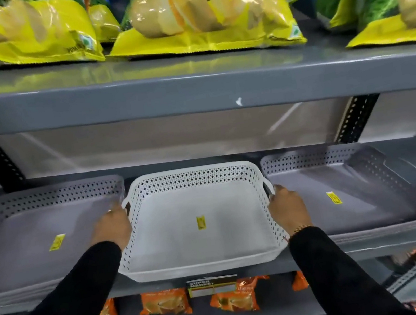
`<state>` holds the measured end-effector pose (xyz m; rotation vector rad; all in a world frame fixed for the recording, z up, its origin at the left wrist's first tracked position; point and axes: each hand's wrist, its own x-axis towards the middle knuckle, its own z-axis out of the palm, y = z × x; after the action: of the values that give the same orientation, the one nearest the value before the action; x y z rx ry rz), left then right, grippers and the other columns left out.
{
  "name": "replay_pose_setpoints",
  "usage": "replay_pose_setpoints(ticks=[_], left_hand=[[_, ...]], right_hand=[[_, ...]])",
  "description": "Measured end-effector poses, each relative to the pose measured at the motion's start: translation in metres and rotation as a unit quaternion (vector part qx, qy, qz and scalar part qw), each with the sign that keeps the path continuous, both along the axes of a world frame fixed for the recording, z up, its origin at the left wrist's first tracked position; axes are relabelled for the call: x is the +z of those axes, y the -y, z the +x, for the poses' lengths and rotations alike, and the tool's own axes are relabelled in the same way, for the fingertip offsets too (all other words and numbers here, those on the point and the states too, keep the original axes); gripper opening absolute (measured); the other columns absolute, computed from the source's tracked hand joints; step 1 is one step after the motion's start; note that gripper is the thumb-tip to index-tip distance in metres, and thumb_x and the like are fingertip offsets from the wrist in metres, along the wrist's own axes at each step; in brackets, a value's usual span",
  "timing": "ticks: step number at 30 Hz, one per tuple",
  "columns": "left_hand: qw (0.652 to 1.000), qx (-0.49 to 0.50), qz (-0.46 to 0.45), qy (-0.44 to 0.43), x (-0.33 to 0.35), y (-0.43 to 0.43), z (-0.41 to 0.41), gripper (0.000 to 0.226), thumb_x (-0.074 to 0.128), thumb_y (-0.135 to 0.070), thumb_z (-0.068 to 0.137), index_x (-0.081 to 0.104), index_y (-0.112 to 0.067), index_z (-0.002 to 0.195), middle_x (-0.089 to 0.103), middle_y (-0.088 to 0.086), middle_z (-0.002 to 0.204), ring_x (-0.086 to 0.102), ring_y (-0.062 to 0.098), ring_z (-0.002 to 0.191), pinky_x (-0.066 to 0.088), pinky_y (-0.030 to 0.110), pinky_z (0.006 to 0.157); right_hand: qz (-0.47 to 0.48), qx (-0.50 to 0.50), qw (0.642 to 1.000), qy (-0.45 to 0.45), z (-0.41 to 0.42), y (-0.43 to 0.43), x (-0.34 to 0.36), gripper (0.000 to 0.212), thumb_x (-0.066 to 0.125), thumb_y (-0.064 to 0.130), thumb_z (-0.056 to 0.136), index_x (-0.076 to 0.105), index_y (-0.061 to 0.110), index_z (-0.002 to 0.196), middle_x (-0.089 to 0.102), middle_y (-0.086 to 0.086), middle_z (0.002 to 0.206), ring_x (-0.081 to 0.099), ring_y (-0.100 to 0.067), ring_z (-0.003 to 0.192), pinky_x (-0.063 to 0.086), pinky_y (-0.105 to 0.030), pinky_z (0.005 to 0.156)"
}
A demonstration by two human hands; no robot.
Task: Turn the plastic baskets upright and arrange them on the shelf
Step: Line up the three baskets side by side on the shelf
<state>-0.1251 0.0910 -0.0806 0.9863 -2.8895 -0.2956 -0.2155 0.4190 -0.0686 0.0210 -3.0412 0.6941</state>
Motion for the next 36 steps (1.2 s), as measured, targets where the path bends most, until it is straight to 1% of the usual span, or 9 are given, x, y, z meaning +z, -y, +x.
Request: replay_pose_setpoints(ticks=[3,7,12,16,19,25,29,34,36], left_hand=[[1.0,-0.023,-0.003,0.002,-0.002,0.007,-0.004,0.034,0.036,-0.011,0.097,0.044,-0.002,0.129,0.065,0.027,0.11,0.062,0.043,0.101,0.049,0.045,0.084],[0.998,-0.045,-0.001,-0.038,-0.004,0.014,-0.014,0.035,0.035,-0.015,0.098,0.045,-0.001,0.13,0.066,0.028,0.109,0.063,0.044,0.1,0.051,0.047,0.084],[0.996,-0.065,0.016,-0.067,-0.002,0.026,-0.035,0.042,0.032,-0.023,0.101,0.045,-0.001,0.134,0.065,0.03,0.11,0.062,0.045,0.102,0.051,0.045,0.082],[0.994,-0.087,0.014,-0.07,0.002,0.03,-0.052,0.043,0.025,-0.027,0.102,0.05,-0.003,0.128,0.063,0.028,0.115,0.061,0.045,0.103,0.05,0.045,0.085],[0.993,-0.095,-0.01,-0.075,0.002,0.033,-0.065,0.038,0.026,-0.02,0.102,0.053,0.002,0.118,0.065,0.027,0.107,0.062,0.043,0.098,0.049,0.045,0.084],[0.993,-0.078,0.018,-0.087,0.005,0.038,-0.081,0.038,0.031,-0.02,0.101,0.047,0.001,0.129,0.065,0.027,0.111,0.064,0.041,0.101,0.05,0.044,0.081],[0.994,-0.079,0.027,-0.07,0.004,0.04,-0.087,0.035,0.031,-0.016,0.101,0.047,0.001,0.127,0.064,0.028,0.112,0.063,0.043,0.103,0.052,0.046,0.082],[0.995,-0.067,0.024,-0.067,0.004,0.037,-0.088,0.032,0.03,-0.014,0.1,0.05,0.001,0.121,0.065,0.027,0.109,0.063,0.042,0.103,0.052,0.044,0.08],[0.996,-0.059,0.022,-0.064,0.005,0.035,-0.086,0.032,0.03,-0.014,0.1,0.052,0.001,0.118,0.066,0.026,0.108,0.063,0.041,0.103,0.051,0.043,0.08]], right_hand=[[0.039,-0.028,0.999,-0.021,0.0,0.014,-0.005,0.027,0.04,0.002,0.093,0.053,-0.004,0.116,0.066,-0.027,0.108,0.062,-0.039,0.101,0.046,-0.035,0.074],[0.055,-0.044,0.997,-0.036,-0.008,0.022,-0.006,0.028,0.04,0.0,0.091,0.056,-0.004,0.113,0.067,-0.027,0.106,0.063,-0.039,0.098,0.037,-0.031,0.066],[0.053,-0.06,0.996,-0.048,-0.029,0.034,-0.008,0.029,0.04,0.001,0.089,0.058,-0.003,0.111,0.067,-0.027,0.103,0.062,-0.041,0.097,0.035,-0.031,0.066],[0.05,-0.068,0.995,-0.063,-0.046,0.038,-0.013,0.026,0.041,0.004,0.09,0.06,-0.002,0.108,0.068,-0.028,0.098,0.062,-0.042,0.093,0.037,-0.033,0.067],[0.045,-0.076,0.994,-0.071,-0.059,0.042,-0.014,0.025,0.044,0.005,0.089,0.062,-0.002,0.105,0.069,-0.029,0.094,0.063,-0.043,0.09,0.035,-0.032,0.065],[0.061,-0.063,0.992,-0.091,-0.076,0.047,-0.016,0.023,0.048,0.004,0.086,0.066,0.0,0.099,0.07,-0.03,0.09,0.065,-0.044,0.086,0.035,-0.033,0.064],[0.05,-0.067,0.992,-0.097,-0.082,0.051,-0.014,0.023,0.049,0.002,0.085,0.067,-0.001,0.099,0.07,-0.031,0.091,0.065,-0.045,0.087,0.047,-0.039,0.069],[0.029,-0.072,0.991,-0.106,-0.084,0.051,-0.015,0.022,0.047,0.002,0.087,0.068,-0.002,0.094,0.07,-0.031,0.088,0.066,-0.043,0.083,0.037,-0.033,0.063],[0.02,-0.076,0.992,-0.095,-0.083,0.05,-0.015,0.024,0.045,0.003,0.088,0.068,0.0,0.095,0.07,-0.029,0.089,0.066,-0.041,0.085,0.037,-0.032,0.064]])
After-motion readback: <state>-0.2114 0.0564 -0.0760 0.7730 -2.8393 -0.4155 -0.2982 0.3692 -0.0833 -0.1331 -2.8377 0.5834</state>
